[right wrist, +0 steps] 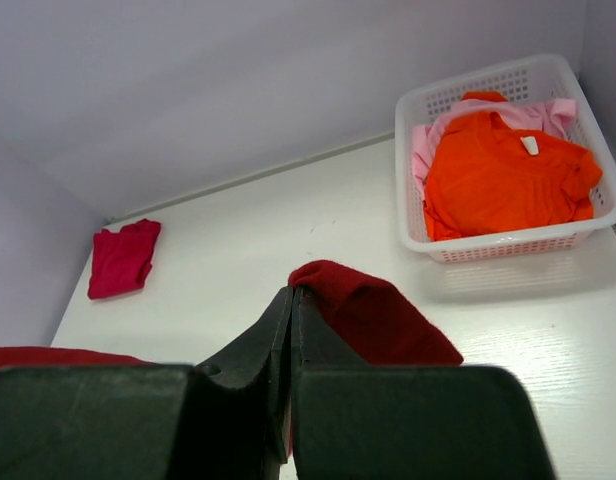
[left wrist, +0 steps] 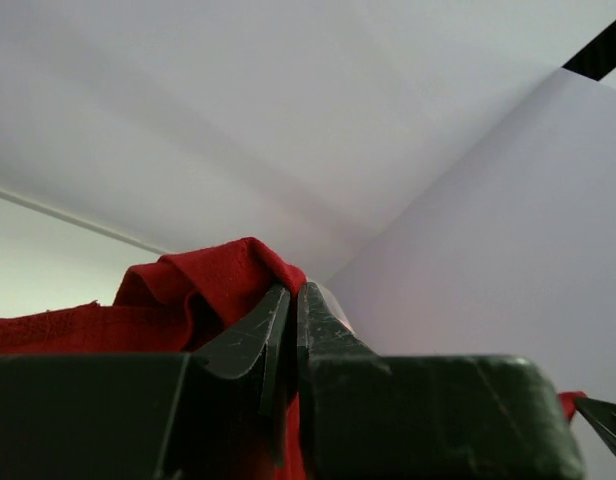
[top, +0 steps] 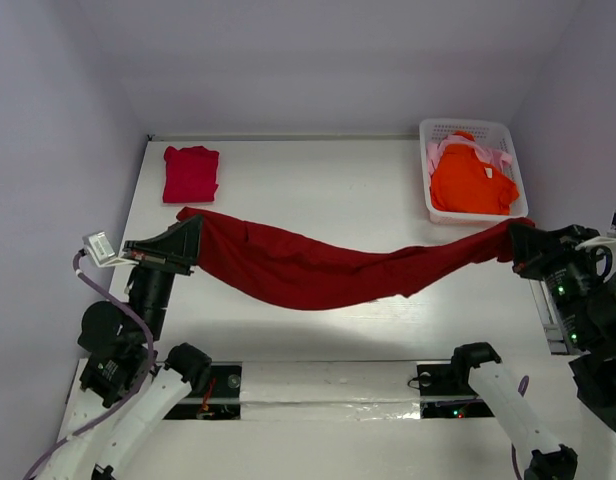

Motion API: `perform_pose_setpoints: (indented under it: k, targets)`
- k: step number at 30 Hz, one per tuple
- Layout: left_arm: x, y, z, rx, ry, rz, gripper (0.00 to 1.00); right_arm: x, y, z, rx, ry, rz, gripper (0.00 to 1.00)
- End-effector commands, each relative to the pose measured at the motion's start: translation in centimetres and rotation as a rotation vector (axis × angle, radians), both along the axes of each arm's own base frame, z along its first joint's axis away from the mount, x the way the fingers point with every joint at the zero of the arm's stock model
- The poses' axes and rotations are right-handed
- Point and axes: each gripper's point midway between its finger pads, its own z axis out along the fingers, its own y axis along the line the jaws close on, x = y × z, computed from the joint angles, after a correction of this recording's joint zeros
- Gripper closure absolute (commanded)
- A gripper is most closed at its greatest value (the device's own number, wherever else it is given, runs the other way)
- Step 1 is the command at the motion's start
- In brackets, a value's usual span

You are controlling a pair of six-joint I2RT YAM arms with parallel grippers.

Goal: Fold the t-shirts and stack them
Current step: Flatten the tshirt out

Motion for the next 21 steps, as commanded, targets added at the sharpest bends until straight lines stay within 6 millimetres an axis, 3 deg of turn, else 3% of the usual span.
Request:
perform_pose_setpoints:
  k: [1, 4, 7, 8, 11, 12, 16, 21]
  targets:
    - [-0.8, -0.7, 1.5, -0.050, -0.056, -0.059, 1.00, 2.1, 0.4, 1.5, 0.000, -0.036, 0.001, 1.00]
    - [0.4, -1.9, 0.0, -0.025, -0.002, -0.087, 1.00, 4.3, 1.2, 0.7, -0.002, 0.002, 0.024, 1.00]
    - [2.6, -2.8, -2.5, 0.002, 0.082, -0.064, 1.00, 9.4, 3.8, -2.7, 0.015, 0.137, 0.106, 1.00]
    - [3.3, -2.8, -3.2, 0.006, 0.104, -0.048, 1.00, 11.9, 5.5, -4.9, 0.026, 0.198, 0.174, 1.00]
    - [5.7, -4.0, -5.5, 0.037, 0.170, -0.035, 1.00, 14.8, 7.7, -6.7, 0.067, 0.215, 0.254, 1.00]
    - [6.8, -4.6, -7.2, 0.064, 0.211, -0.028, 1.00, 15.9, 7.9, -8.5, 0.068, 0.260, 0.253, 1.00]
    - [9.8, -5.9, -9.5, 0.125, 0.262, -0.010, 1.00, 17.6, 7.8, -10.8, 0.031, 0.318, 0.238, 1.00]
    - [13.5, -7.1, -11.5, 0.139, 0.300, -0.040, 1.00, 18.0, 7.5, -12.6, -0.006, 0.364, 0.225, 1.00]
